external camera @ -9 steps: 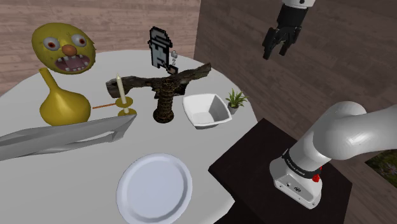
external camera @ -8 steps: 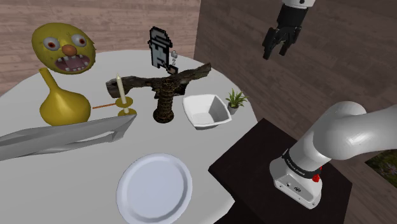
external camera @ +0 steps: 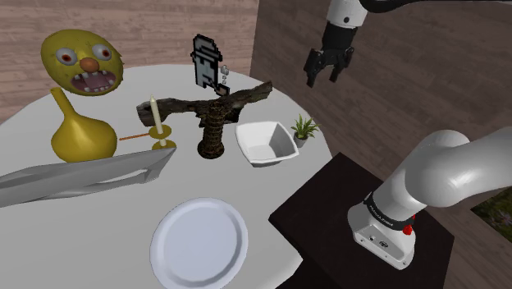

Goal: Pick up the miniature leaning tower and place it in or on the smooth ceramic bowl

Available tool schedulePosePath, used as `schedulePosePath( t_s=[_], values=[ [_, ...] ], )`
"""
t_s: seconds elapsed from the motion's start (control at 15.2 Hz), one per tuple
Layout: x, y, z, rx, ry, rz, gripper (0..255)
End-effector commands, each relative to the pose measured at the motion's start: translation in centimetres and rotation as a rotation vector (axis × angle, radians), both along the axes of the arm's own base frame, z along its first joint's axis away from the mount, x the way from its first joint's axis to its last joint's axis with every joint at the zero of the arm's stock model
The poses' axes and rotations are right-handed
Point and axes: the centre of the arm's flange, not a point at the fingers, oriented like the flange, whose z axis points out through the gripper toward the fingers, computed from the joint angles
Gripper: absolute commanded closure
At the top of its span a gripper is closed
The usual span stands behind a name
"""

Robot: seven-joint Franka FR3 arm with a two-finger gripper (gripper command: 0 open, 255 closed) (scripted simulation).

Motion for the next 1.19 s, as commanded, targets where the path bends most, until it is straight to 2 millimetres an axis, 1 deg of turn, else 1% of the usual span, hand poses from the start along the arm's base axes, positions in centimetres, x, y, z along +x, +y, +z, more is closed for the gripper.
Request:
schedulePosePath(
  t_s=[0.0,0.53,1.12],
  values=[
    [1.4,1.6,-1.4,0.001,-0.011,-0.010,0],
    [7.7,7.8,-6.5,0.001,-0.050,-0.047,0],
    [15.3,14.6,-11.8,0.001,-0.093,-0.088,0]
  ],
)
